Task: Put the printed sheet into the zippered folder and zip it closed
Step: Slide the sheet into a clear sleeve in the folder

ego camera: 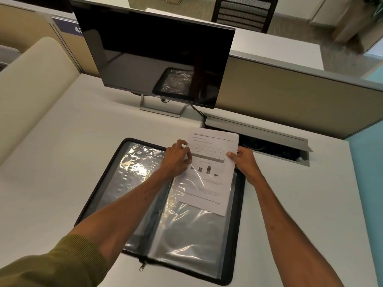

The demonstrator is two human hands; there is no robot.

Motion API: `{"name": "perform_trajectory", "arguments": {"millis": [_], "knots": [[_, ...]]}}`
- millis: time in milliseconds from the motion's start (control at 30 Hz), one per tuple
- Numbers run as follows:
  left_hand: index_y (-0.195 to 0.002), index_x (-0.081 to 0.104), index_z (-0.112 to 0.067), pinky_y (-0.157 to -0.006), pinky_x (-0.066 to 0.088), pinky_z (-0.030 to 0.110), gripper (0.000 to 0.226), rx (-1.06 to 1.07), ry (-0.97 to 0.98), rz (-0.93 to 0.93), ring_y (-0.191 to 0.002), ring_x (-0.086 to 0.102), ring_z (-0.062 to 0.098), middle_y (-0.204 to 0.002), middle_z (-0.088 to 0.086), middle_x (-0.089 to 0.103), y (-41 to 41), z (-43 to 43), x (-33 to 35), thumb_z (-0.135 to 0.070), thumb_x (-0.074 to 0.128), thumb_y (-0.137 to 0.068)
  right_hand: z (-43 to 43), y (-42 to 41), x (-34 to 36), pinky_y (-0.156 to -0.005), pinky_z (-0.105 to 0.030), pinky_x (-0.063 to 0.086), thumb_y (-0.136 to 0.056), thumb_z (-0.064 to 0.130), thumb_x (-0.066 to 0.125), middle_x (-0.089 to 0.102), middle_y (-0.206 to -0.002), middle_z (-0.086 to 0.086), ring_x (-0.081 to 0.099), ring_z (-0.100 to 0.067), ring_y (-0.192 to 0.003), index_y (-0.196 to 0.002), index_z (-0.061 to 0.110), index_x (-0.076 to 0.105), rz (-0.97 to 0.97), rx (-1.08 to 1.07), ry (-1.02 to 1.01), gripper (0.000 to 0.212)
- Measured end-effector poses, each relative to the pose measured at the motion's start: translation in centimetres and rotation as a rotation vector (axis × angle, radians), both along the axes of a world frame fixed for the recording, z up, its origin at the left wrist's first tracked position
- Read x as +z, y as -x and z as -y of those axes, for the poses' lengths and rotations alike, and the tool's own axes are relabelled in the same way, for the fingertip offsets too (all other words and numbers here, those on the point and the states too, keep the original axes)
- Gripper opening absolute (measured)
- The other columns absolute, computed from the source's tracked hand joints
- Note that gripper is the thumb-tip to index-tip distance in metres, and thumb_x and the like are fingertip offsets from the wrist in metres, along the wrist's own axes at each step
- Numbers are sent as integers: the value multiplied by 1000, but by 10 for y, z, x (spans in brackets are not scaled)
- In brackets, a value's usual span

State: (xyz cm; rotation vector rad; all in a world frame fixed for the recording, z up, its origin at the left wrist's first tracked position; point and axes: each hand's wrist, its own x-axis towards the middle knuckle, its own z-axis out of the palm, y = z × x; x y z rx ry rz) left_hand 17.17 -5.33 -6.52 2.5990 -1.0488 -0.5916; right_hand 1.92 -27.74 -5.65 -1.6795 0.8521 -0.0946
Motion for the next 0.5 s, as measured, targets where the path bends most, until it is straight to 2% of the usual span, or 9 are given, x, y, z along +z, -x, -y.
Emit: {"name": "perform_trajectory", "arguments": {"millis": [33,100,167,267,367,500], "knots": [[-131,69,-16,-127,38,48,32,-2,3,4,-148,49,23,-166,4,36,0,0,0,-32,70,-103,-1,2,-1,-73,-24,65,-103,14,68,74,-129,-7,76,-15,-104,-136,9,66,-12,10,-31,34],[-130,69,-16,-126,38,47,32,0,13,10,-147,49,23,-165,3,36,1,-2,0,-32,70,-103,-3,5,-2,-66,-17,60,-102,15,69,74,-126,-3,75,-13,-104,-128,16,67,-43,15,-93,26],[-130,69,-15,-126,39,47,31,2,19,11,-147,48,23,-165,3,36,1,-2,0,-32,70,-103,-6,3,-2,-69,-19,60,-103,18,69,74,-124,0,75,-12,-102,-126,20,65,-29,2,-120,24],[-131,69,-15,-127,38,49,32,-4,10,2,-149,46,24,-167,4,35,0,-3,1,-31,70,-103,-7,-8,4,-78,-26,65,-103,23,68,74,-116,3,75,-16,-105,-132,15,63,36,-47,-45,30],[-131,69,-15,-127,38,50,32,-2,3,3,-150,46,24,-168,4,34,0,-4,2,-31,69,-104,-5,-22,9,-84,-26,61,-105,19,65,71,-127,-6,71,-22,-115,-134,9,64,62,-71,97,30],[-131,69,-16,-127,39,48,31,-4,6,9,-149,48,23,-168,3,35,2,-3,1,-32,68,-105,0,-27,13,-99,-37,60,-105,8,62,68,-137,-9,66,-24,-123,-133,10,70,27,10,244,30]]}}
